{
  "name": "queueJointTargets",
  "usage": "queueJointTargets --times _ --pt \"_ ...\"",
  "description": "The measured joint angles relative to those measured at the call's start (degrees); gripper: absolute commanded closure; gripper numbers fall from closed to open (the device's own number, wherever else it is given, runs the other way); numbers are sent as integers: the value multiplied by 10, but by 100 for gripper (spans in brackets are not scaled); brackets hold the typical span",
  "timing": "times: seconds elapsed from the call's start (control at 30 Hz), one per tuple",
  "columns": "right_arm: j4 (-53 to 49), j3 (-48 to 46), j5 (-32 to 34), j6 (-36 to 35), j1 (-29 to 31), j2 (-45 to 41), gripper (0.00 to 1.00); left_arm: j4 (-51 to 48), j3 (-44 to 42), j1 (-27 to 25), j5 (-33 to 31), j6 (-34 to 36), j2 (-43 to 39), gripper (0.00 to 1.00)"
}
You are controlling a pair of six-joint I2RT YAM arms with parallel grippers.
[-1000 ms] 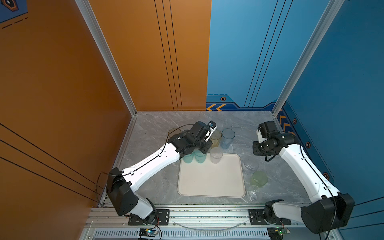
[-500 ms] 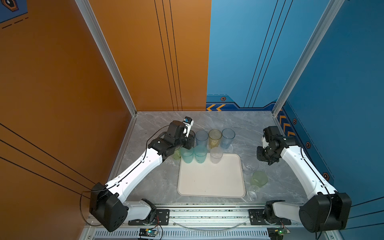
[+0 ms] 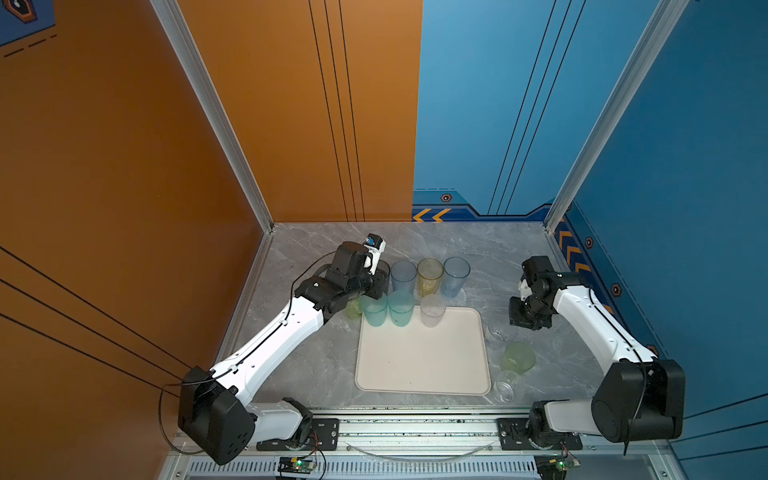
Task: Place the glasses into the tray
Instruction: 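Grasp the clear plain glass beside the tray with the right gripper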
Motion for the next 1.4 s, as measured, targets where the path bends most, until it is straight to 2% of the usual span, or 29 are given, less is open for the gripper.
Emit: queueJointTargets --times 0.53,1.17,1.4 --pt "17 -8 -8 0 -15 17 73 0 0 0 9 0 0 79" --pt "37 -37 -34 -1 -17 33 91 4 0 1 9 0 0 79" --pt "41 -37 -28 -1 -9 34 93 4 0 1 13 0 0 79"
